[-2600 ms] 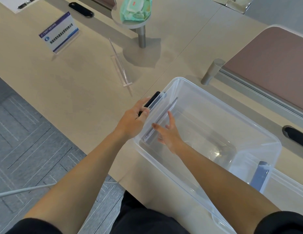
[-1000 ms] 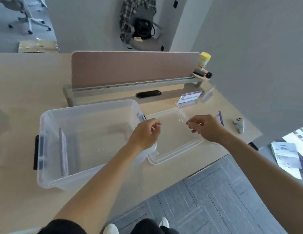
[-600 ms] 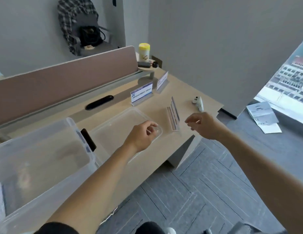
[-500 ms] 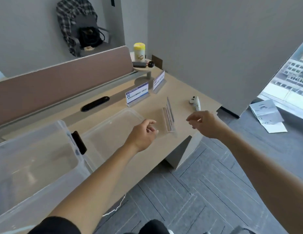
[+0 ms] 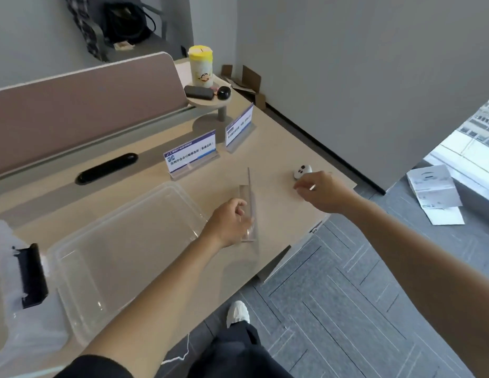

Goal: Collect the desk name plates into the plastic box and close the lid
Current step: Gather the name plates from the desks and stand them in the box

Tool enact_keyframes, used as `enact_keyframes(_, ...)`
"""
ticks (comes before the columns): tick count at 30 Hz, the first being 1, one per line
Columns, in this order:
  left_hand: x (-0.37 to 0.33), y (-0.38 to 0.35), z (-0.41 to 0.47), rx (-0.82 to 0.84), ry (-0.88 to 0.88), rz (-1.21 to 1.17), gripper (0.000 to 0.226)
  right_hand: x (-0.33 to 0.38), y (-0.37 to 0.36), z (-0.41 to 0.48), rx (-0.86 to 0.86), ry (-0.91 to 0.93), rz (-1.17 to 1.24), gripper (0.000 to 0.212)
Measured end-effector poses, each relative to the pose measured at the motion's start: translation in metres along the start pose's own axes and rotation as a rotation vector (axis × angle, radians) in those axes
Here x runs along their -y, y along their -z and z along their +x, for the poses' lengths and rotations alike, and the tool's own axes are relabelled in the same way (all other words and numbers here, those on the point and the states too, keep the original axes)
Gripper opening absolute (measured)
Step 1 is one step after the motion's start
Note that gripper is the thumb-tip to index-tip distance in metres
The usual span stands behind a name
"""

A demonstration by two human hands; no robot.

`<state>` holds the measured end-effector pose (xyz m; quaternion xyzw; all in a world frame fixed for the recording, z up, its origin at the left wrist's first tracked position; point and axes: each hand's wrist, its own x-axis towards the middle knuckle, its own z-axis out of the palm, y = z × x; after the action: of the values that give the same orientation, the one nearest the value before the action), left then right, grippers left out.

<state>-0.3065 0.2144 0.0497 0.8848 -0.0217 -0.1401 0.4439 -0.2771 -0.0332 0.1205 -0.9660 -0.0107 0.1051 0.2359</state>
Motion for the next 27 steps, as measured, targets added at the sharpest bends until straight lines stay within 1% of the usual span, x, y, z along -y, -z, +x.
enact_keyframes(3, -0.002, -0.008, 0.043, -0.001, 0.013, 0.078, 0.051, 0.0, 0.003, 0.054, 0.09, -0.003, -0.104, 0.016)
enact_keyframes(6, -0.002, -0.007, 0.074, 0.004, 0.072, 0.107, 0.055, 0.015, 0.008, 0.102, 0.167, 0.012, -0.183, 0.021)
enact_keyframes(8, 0.004, -0.006, 0.092, -0.011, 0.158, 0.112, 0.056, 0.029, 0.01, 0.134, 0.183, 0.043, -0.184, 0.024)
enact_keyframes(10, 0.012, -0.011, 0.102, 0.016, 0.243, 0.161, 0.063, 0.038, 0.008, 0.163, 0.23, 0.083, -0.236, 0.027)
enact_keyframes(12, 0.017, -0.021, 0.109, 0.052, 0.306, 0.203, 0.069, 0.041, -0.002, 0.192, 0.305, 0.117, -0.295, 0.03)
enact_keyframes(16, 0.016, -0.05, 0.122, 0.032, 0.442, 0.209, 0.079, 0.035, -0.038, 0.243, 0.489, 0.211, -0.379, 0.04)
enact_keyframes(17, 0.013, -0.056, 0.123, 0.028, 0.478, 0.207, 0.076, 0.033, -0.047, 0.25, 0.537, 0.25, -0.394, 0.043)
enact_keyframes(19, 0.008, -0.071, 0.126, 0.004, 0.578, 0.174, 0.063, 0.03, -0.063, 0.261, 0.652, 0.321, -0.407, 0.046)
enact_keyframes(21, 0.002, -0.081, 0.128, -0.071, 0.673, 0.156, 0.047, 0.027, -0.077, 0.27, 0.758, 0.378, -0.382, 0.047)
enact_keyframes(24, -0.007, -0.096, 0.133, -0.192, 0.767, 0.187, 0.032, 0.018, -0.095, 0.275, 0.871, 0.375, -0.152, 0.044)
enact_keyframes(27, -0.015, -0.1, 0.137, -0.252, 0.843, 0.19, 0.022, 0.01, -0.107, 0.27, 0.885, 0.34, 0.024, 0.039)
